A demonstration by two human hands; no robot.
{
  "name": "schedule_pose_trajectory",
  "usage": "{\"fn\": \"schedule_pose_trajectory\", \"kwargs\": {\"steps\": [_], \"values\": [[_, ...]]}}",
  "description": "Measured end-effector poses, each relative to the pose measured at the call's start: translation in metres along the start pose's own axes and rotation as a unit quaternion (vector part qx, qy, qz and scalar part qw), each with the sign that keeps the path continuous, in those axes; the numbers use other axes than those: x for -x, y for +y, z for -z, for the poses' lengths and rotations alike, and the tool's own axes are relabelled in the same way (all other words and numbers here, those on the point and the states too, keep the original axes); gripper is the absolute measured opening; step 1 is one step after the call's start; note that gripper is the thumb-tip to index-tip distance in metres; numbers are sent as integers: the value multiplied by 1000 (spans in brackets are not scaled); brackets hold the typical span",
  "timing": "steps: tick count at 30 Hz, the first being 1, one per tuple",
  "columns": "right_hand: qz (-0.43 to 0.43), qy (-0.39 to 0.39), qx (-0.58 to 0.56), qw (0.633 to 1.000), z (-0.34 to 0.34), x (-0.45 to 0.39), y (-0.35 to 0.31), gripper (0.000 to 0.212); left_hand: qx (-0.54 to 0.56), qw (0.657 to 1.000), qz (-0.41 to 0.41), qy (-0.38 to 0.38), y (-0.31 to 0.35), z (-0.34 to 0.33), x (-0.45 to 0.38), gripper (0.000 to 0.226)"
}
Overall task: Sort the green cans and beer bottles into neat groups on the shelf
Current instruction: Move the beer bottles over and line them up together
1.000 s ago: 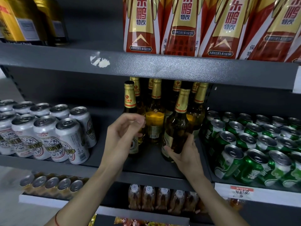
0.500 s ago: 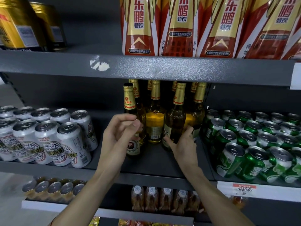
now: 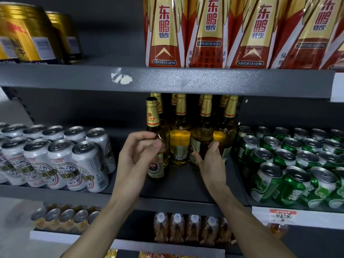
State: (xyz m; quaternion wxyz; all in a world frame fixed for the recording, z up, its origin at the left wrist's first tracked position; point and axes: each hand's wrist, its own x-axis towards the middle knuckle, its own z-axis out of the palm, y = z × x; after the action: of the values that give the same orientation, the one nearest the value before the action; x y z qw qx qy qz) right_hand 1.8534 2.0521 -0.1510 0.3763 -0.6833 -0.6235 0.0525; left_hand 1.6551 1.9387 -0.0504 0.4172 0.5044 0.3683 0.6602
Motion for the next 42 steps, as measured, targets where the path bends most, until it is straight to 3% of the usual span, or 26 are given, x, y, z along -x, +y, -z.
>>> {"fn": "schedule_pose_trajectory", "kwargs": {"steps": [8, 12, 15, 20, 28, 31, 42], "values": [[9, -21, -46, 999, 19, 11, 12, 46, -24, 996, 37, -77, -15, -10, 2, 31], [-1, -84, -172, 982, 66, 30, 29, 33, -38, 991, 57, -118, -29, -41, -2, 35], [2, -76, -240, 968, 119, 43, 46, 34, -24, 986, 54, -154, -35, -85, 1, 34], [-5, -19, -262, 965, 231, 65, 114, 35, -14, 975, 44, -215, -44, -195, 26, 32], [-62, 94, -192, 975, 407, 121, 295, 24, -1, 938, 25, -345, -67, -419, 101, 38], [-93, 124, -181, 971, 465, 143, 347, 28, 12, 929, 26, -368, -77, -494, 121, 30], [-162, 264, -175, 935, 602, 174, 487, 10, 73, 881, 57, -464, -113, -735, 194, 29]]}}
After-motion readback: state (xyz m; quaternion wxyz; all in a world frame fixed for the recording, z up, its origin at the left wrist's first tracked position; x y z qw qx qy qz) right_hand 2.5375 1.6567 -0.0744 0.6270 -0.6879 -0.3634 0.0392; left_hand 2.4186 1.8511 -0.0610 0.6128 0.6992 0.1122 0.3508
